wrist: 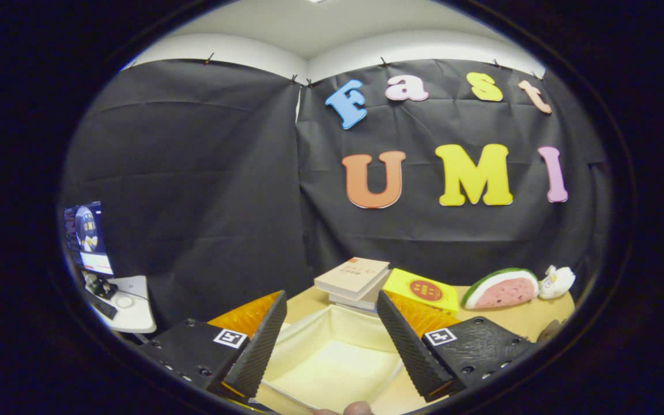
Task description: Open the storage box then place both shoes into the box .Put the left shoe in first, then the right shoe, with the right side of both shoes facing outward in a uniform manner.
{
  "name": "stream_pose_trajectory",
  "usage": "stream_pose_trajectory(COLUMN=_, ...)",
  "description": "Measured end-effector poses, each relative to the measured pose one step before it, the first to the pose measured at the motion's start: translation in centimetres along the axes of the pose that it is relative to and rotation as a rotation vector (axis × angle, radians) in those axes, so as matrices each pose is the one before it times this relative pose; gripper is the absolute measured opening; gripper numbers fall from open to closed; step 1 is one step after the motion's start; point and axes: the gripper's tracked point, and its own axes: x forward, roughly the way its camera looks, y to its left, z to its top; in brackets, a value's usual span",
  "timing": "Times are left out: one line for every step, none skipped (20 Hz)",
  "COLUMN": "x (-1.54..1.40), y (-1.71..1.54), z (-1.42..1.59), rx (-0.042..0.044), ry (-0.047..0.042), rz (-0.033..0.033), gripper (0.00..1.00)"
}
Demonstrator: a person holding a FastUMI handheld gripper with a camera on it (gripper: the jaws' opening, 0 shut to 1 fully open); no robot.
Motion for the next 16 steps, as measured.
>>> stream_pose_trajectory(x=-0.996, y=-1.875, z=-0.234, rx=-0.00392, ry=-0.0068, rz=-0.02434, gripper=0.96)
stream_pose_trajectory(x=-0.984, y=-2.12, z=0.036, rx=0.00119, ry=-0.00975, rz=-0.0273, gripper=0.96)
stream_pose_trajectory(x=-0.821, y=-2.184, z=0.029, rx=-0.00115, ry=-0.01039, rz=-0.02865, gripper=0.96)
stream_pose_trajectory(x=-0.764, y=-2.238, z=-0.131, rx=-0.00312, ry=-0.00584, rz=-0.02947, gripper=0.96)
stream_pose_trajectory(x=-0.743, y=-2.271, z=-0.462, rx=-0.00485, ry=0.00357, rz=-0.02991, gripper=0.96)
stream_pose_trajectory(x=-0.695, y=-2.293, z=-0.594, rx=-0.00454, ry=0.0092, rz=-0.03032, gripper=0.95)
stream_pose_trajectory(x=-0.404, y=-2.402, z=-0.824, rx=-0.00409, ry=0.01119, rz=-0.0296, gripper=0.96)
stream_pose_trajectory(x=-0.362, y=-2.343, z=-0.826, rx=-0.00366, ry=0.01773, rz=-0.02856, gripper=0.95)
stream_pose_trajectory(x=-0.182, y=-2.109, z=-1.084, rx=-0.00345, ry=0.02001, rz=-0.02829, gripper=0.95)
stream_pose_trajectory(x=-0.142, y=-2.075, z=-1.163, rx=-0.00553, ry=0.02069, rz=-0.03163, gripper=0.96)
stream_pose_trajectory(x=0.022, y=-2.199, z=-1.49, rx=-0.01042, ry=0.02189, rz=-0.03708, gripper=0.96)
stream_pose_trajectory(x=0.219, y=-1.988, z=-1.533, rx=-0.00702, ry=0.02435, rz=-0.03281, gripper=0.96)
stream_pose_trajectory(x=0.449, y=-1.607, z=-1.612, rx=-0.00292, ry=0.02863, rz=-0.02536, gripper=0.95)
stream_pose_trajectory(x=0.52, y=-1.294, z=-1.585, rx=0.00423, ry=0.0347, rz=-0.0185, gripper=0.96)
stream_pose_trajectory(x=0.71, y=-1.12, z=-1.512, rx=0.01248, ry=0.03512, rz=-0.01086, gripper=0.96)
stream_pose_trajectory(x=0.744, y=-0.916, z=-1.33, rx=0.01352, ry=0.04029, rz=-0.00791, gripper=0.96)
